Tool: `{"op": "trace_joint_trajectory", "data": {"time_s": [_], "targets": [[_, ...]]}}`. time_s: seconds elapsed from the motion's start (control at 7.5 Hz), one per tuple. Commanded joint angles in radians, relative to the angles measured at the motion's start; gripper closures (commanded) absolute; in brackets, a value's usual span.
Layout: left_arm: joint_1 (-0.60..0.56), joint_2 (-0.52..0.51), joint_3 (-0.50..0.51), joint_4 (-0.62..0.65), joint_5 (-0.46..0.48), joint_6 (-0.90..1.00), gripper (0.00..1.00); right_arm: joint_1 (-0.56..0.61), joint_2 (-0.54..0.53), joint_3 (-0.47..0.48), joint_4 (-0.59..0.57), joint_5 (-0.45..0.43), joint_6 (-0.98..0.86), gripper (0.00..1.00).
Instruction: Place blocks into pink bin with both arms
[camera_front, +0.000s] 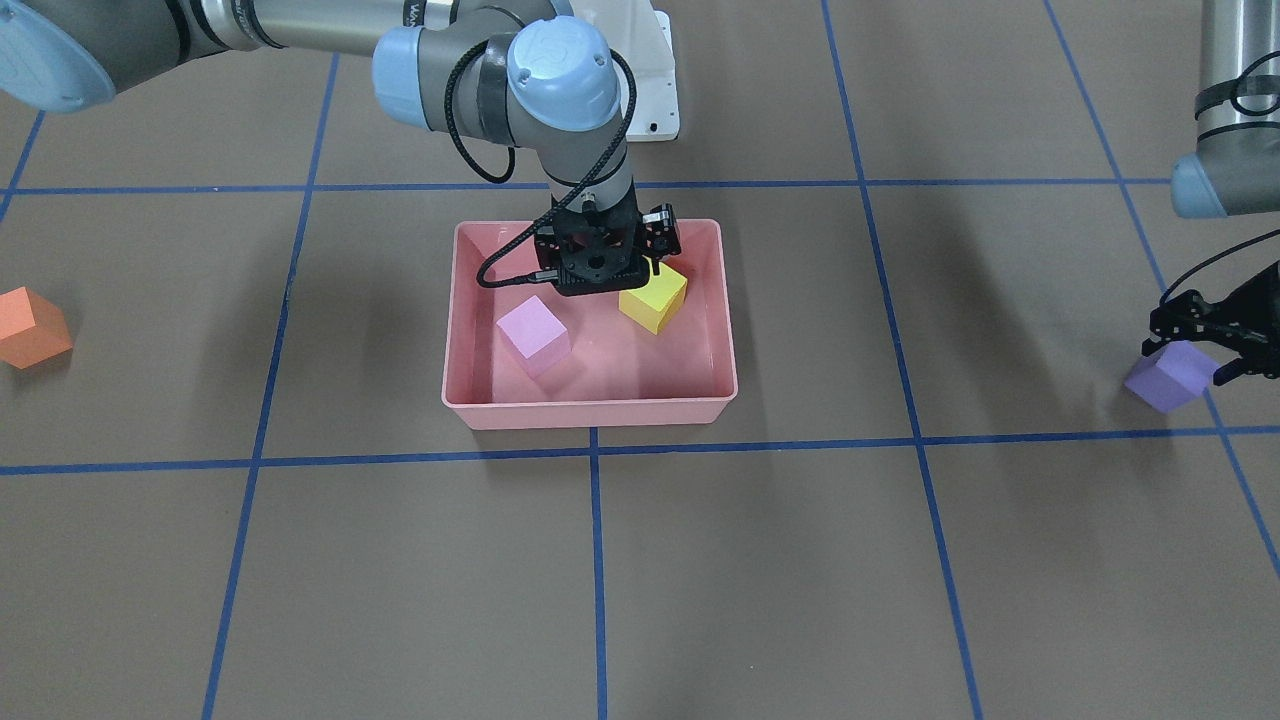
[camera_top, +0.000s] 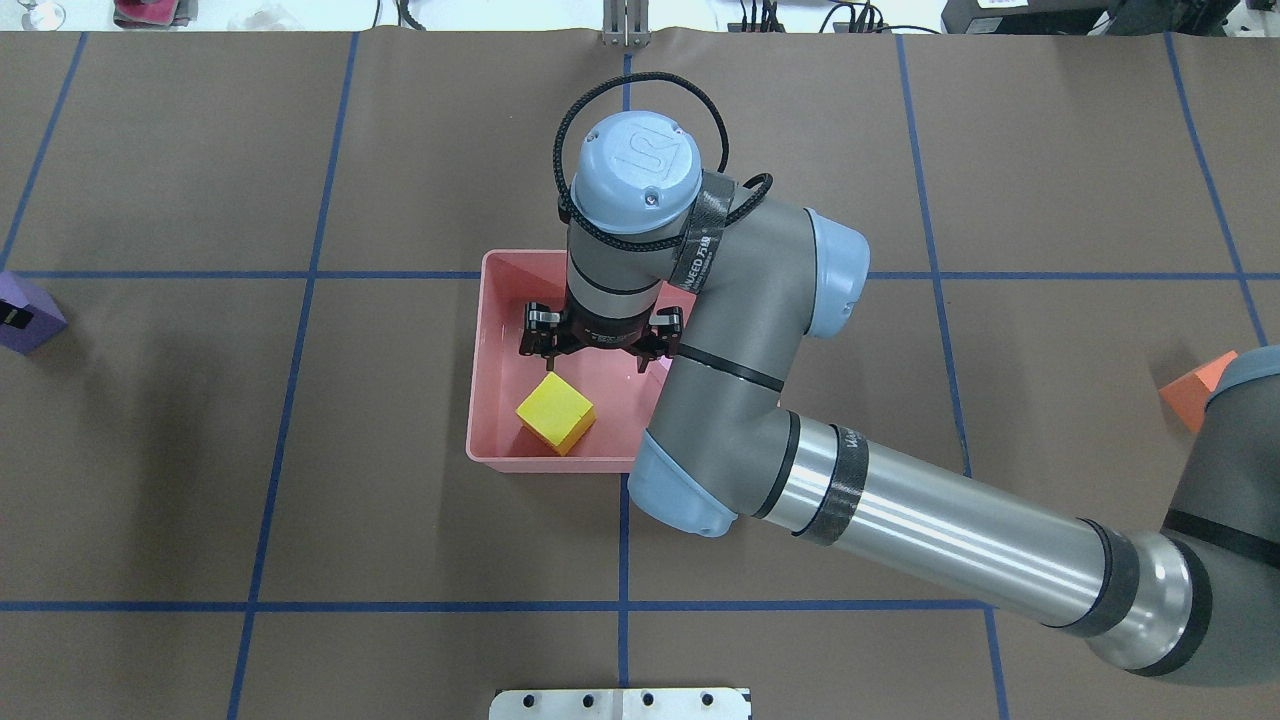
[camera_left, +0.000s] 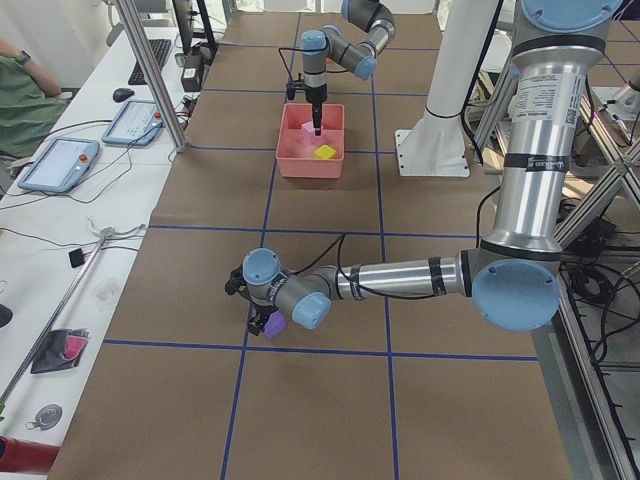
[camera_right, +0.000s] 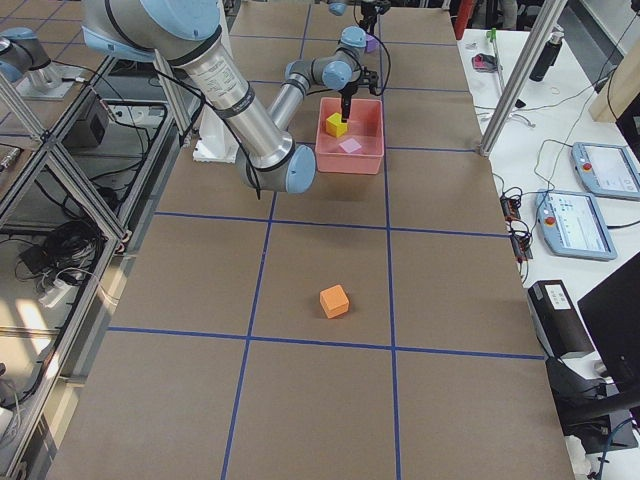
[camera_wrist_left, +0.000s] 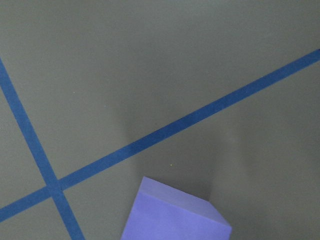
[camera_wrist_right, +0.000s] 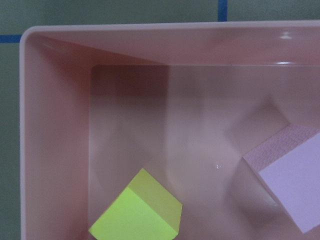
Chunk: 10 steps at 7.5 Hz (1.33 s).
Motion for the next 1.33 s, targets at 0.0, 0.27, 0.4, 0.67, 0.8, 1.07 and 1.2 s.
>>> {"op": "trace_joint_trajectory", "data": {"time_s": [0.0, 0.27, 0.4, 0.67, 0.8, 1.07, 1.2], "targets": [[0.021, -0.002, 0.003, 0.003, 0.004, 0.001, 0.00, 0.007, 0.000, 0.009, -0.001, 0.001, 0.000, 0.01], [0.024, -0.002, 0.012, 0.003, 0.005, 0.002, 0.00, 0.104, -0.031, 0.088, -0.030, 0.089, -0.015, 0.01], [0.026, -0.002, 0.012, 0.003, 0.005, 0.002, 0.00, 0.144, -0.119, 0.201, -0.064, 0.102, -0.037, 0.01], [0.026, -0.003, 0.014, 0.006, 0.004, 0.001, 0.10, 0.267, -0.309, 0.375, -0.157, 0.128, -0.246, 0.01], [0.026, -0.005, 0.011, 0.006, 0.004, -0.007, 0.48, 0.353, -0.325, 0.394, -0.241, 0.166, -0.367, 0.01], [0.026, -0.005, 0.001, 0.004, 0.002, -0.096, 1.00, 0.451, -0.392, 0.434, -0.312, 0.173, -0.554, 0.01], [0.026, -0.028, -0.005, 0.010, -0.005, -0.131, 1.00, 0.488, -0.472, 0.458, -0.311, 0.173, -0.669, 0.01]]}}
